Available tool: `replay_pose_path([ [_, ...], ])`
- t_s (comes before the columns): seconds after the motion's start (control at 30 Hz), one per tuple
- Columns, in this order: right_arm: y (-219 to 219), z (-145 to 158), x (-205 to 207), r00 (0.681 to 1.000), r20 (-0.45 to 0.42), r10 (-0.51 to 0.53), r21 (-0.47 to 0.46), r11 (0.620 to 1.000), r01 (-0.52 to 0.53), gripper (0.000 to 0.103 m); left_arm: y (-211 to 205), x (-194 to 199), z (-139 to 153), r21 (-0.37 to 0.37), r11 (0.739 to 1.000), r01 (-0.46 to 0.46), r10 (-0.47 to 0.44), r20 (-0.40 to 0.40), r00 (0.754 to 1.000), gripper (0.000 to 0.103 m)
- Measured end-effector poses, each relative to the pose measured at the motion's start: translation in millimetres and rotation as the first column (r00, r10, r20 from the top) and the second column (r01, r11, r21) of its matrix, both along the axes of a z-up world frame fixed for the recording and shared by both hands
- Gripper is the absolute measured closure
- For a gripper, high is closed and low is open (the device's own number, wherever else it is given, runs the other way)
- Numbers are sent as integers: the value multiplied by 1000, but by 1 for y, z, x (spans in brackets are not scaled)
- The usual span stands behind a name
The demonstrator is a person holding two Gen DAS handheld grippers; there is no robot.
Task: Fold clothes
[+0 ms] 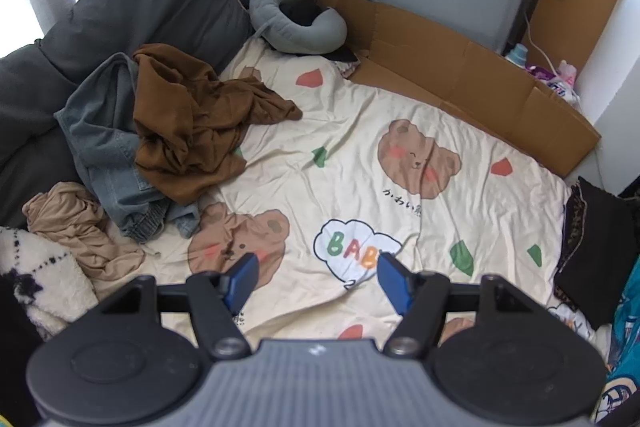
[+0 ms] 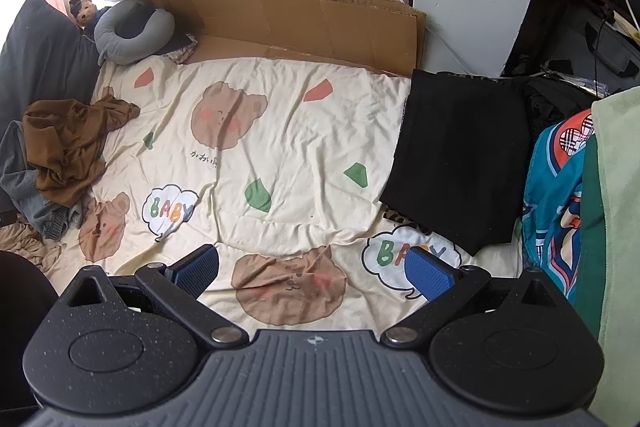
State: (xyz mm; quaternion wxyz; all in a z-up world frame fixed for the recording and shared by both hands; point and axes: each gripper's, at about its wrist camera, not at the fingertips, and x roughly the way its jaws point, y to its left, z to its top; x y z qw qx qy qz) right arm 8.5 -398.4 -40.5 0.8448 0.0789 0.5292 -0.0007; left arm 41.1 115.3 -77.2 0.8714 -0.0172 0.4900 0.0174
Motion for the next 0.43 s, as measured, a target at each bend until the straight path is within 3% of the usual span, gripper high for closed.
replay_pose_path([
  [0.43, 3, 3, -2, 1000, 11, 14, -16, 1000, -14, 1, 0, -3, 4, -15, 1000, 16, -16, 15, 1000, 34],
])
